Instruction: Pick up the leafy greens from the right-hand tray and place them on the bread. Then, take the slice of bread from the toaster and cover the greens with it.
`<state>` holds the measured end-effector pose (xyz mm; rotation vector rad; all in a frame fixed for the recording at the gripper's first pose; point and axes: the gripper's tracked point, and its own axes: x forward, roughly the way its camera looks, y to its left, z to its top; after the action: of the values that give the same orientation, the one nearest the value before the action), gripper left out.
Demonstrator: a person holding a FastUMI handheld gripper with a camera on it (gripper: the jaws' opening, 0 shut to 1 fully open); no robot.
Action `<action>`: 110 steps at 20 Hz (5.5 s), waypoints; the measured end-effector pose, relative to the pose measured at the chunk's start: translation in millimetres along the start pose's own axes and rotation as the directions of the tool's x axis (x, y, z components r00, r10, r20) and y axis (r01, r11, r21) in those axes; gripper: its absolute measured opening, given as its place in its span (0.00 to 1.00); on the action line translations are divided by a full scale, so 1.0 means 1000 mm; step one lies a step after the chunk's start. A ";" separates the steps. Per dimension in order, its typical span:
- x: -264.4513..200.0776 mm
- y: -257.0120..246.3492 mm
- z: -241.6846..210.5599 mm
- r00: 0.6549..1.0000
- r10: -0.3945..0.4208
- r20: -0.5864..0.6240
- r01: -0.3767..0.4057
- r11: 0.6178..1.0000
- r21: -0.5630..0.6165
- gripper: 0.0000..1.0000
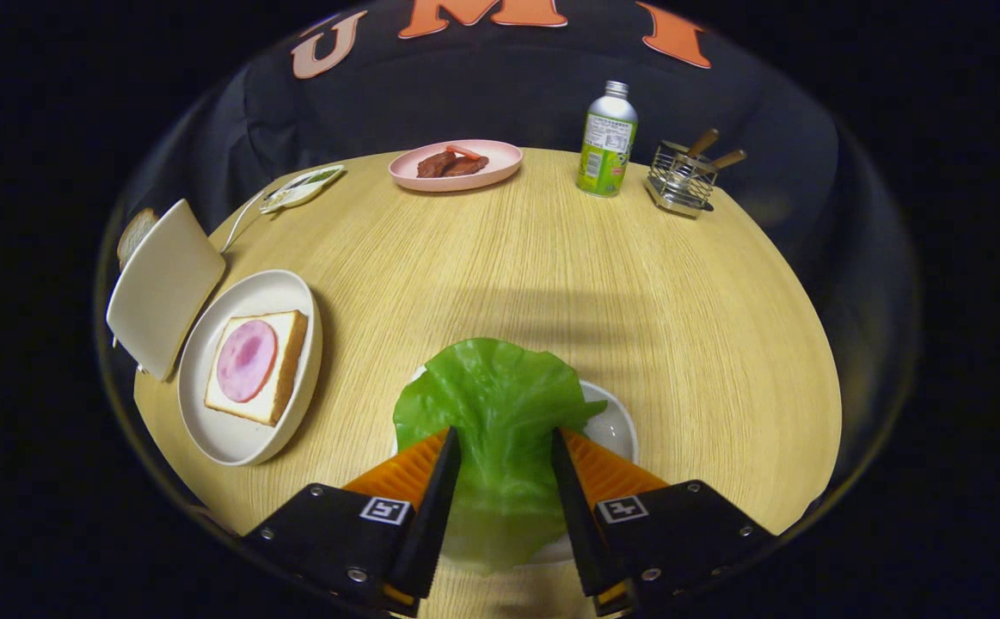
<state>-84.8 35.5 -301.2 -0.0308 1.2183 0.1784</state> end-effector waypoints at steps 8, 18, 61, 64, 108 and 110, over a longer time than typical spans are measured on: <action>-0.002 0.011 0.007 0.998 0.021 0.052 -0.022 1.000 0.015 0.05; -0.040 0.044 0.043 0.977 0.132 0.165 -0.140 0.989 0.039 0.04; 0.007 0.193 0.072 0.956 0.283 0.078 -0.264 0.945 -0.194 0.67; 0.002 0.196 0.078 0.954 0.285 0.094 -0.263 0.945 -0.192 0.71; -0.081 0.429 0.207 0.912 0.401 -0.089 -0.407 0.911 -0.062 0.38; -0.082 0.424 0.209 0.908 0.412 -0.075 -0.415 0.909 -0.029 0.23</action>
<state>17.5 468.2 -121.0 0.1877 1.2770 0.5805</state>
